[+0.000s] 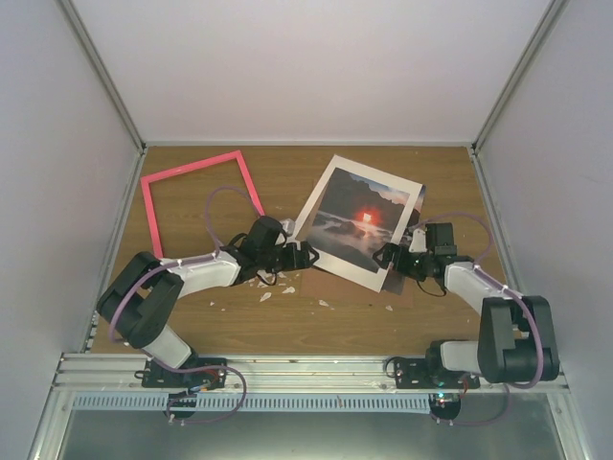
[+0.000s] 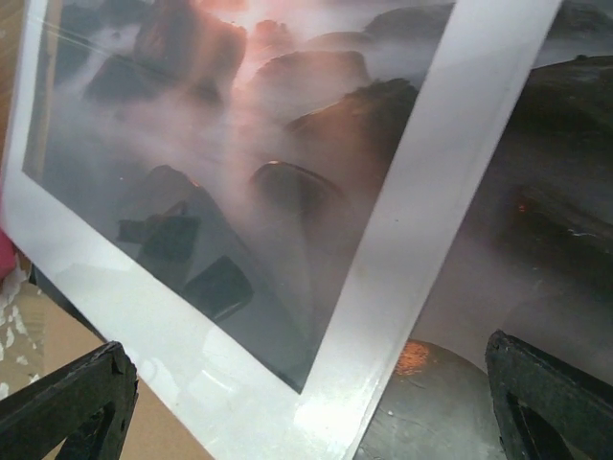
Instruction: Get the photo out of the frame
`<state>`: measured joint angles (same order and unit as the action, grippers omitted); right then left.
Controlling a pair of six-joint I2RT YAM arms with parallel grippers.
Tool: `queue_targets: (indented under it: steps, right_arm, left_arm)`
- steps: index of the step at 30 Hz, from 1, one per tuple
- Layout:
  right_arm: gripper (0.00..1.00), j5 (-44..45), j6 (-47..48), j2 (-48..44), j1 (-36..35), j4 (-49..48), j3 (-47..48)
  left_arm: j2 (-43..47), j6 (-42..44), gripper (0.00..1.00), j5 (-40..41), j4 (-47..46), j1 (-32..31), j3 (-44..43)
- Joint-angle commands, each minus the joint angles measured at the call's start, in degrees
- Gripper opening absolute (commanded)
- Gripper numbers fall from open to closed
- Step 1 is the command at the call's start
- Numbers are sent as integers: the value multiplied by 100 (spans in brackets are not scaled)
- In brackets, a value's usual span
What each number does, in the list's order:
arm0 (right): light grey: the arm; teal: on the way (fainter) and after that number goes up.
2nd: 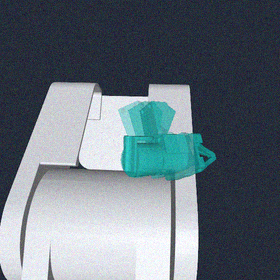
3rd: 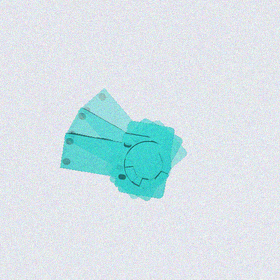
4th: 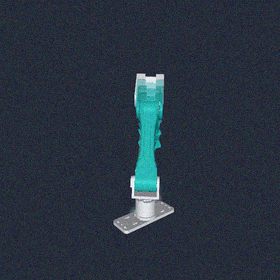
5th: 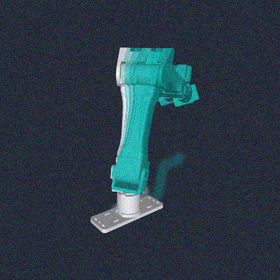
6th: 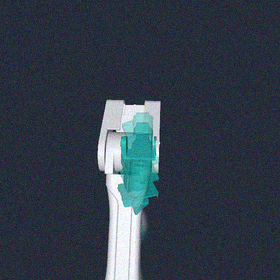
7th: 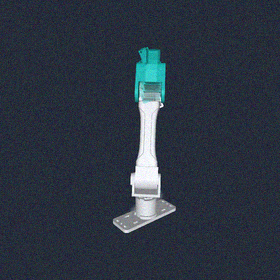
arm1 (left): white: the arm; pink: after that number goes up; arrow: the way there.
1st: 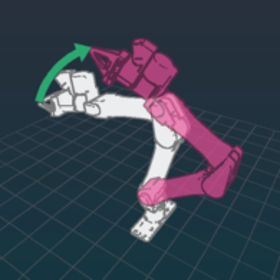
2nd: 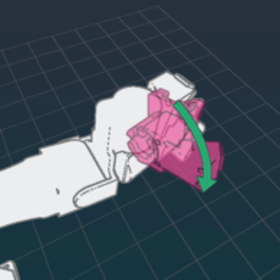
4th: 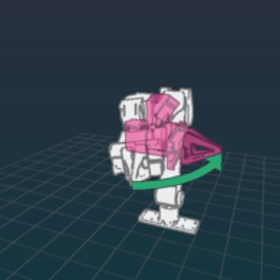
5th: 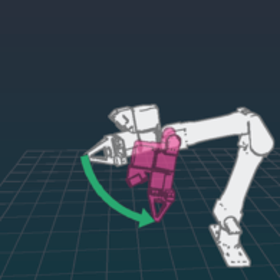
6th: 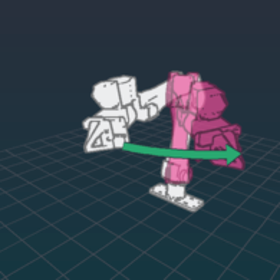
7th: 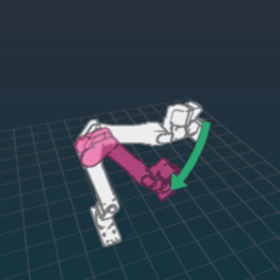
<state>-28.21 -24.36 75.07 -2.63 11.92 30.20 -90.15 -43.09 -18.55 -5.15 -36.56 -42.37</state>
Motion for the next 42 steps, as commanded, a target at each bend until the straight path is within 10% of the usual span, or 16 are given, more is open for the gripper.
queue_targets:
  steps: [1, 26, 42]
  right_arm:
    - [100, 392, -75, -45, -34, 296, 109]
    - [100, -962, -603, 1090, -347, -1110, 590]
    - [100, -520, 122, 588, -360, -414, 851]
  left_arm:
    - [24, 265, 91, 403, 178, 26, -49]
    - [-747, 382, 90, 43, 1, -62, -356]
    - [-15, -345, 89, -135, -683, 386, 533]
